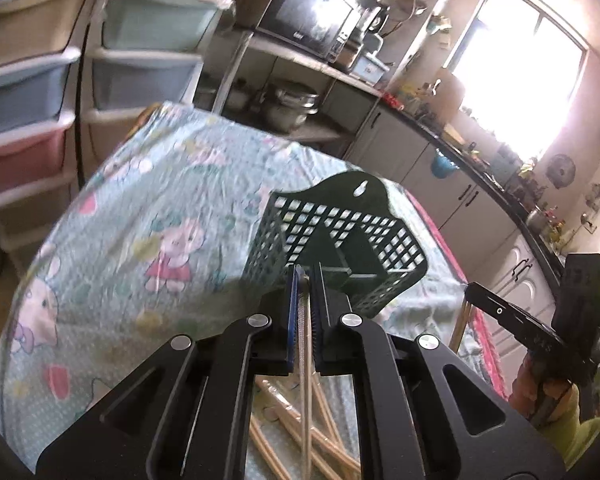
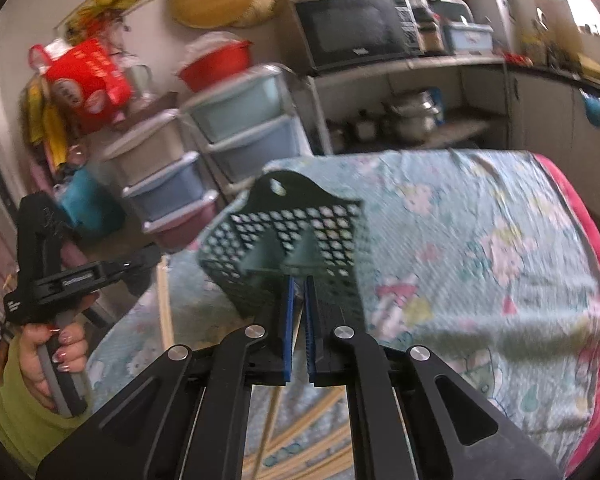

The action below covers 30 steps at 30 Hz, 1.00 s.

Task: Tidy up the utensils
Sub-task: 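Lift the held chopsticks with both tools up toward the green mesh caddy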

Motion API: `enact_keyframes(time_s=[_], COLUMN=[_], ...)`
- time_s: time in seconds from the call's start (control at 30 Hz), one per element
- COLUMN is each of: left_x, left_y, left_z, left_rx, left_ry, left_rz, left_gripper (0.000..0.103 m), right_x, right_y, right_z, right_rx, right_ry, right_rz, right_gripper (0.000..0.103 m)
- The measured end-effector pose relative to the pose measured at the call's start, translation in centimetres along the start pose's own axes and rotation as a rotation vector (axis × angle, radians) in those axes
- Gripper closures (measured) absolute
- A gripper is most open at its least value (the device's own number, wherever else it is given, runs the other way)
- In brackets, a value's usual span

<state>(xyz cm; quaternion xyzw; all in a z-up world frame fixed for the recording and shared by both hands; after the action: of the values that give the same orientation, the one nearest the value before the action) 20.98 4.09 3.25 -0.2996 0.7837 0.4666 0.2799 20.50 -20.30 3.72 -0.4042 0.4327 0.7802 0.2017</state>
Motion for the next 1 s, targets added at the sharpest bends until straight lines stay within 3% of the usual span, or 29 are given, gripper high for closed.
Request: enact_keyframes(time_s=[0.5,1.0], left_x=[-2.7,-7.8], left_y=[1.9,4.5], left_z=[-4.6,-7.7], left_rx=[0.062,0.102], left_ry=[-0.090,-0.144], left_rz=[-0.073,-0.200], left_gripper=[0.100,0.100], right_x=[-3.2,-8.7], right_y=[3.3,5.7], right_z=[3.7,4.2], right_rx=[-0.030,-0.019], right_ry=[0.098,0.110], right_rz=[-0.107,-0.257], right_gripper=[0.099,0.099])
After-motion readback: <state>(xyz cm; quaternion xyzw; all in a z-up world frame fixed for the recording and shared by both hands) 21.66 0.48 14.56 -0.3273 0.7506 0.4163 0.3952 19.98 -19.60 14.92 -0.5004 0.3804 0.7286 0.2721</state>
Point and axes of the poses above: each gripper's, at about its wrist camera, not at the fingertips, and y roughly against the way its jaws point, z to its left, x to its underside, the point moved 5 cm from there along -y, roughly the way its jaws point
